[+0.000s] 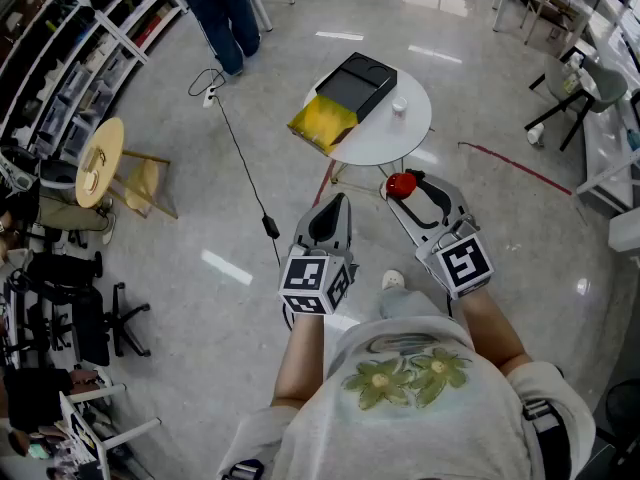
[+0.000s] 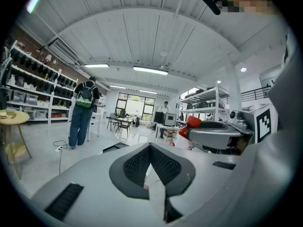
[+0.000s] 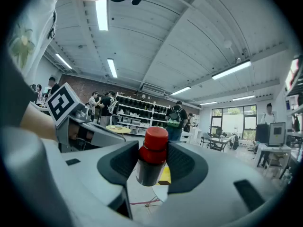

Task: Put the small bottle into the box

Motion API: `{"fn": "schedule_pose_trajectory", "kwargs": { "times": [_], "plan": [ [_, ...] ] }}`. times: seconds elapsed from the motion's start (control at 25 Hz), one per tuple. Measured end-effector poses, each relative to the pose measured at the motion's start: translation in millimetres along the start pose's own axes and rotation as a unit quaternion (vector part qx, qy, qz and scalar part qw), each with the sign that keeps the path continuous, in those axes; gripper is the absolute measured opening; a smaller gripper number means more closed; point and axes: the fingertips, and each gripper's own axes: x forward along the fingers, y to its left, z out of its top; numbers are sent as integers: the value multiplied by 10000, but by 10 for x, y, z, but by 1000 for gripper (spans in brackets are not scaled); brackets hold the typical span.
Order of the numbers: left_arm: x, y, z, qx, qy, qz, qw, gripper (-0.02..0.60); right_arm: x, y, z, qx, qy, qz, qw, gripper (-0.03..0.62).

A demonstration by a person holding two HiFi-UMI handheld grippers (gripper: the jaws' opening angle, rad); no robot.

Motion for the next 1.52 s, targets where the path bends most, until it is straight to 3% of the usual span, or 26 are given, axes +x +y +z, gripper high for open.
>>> {"fn": "schedule_pose_trajectory", "kwargs": {
  "times": [0.96,1.52],
  "plan": [
    [912,452,2,-71,89,296,9995,2,784,-742,-315,209,47,259,9994,188],
    [1614,1239,255,-10,242,64,9997,2,1779,-1181,-274,301,80,31,9995,187]
  ]
}}
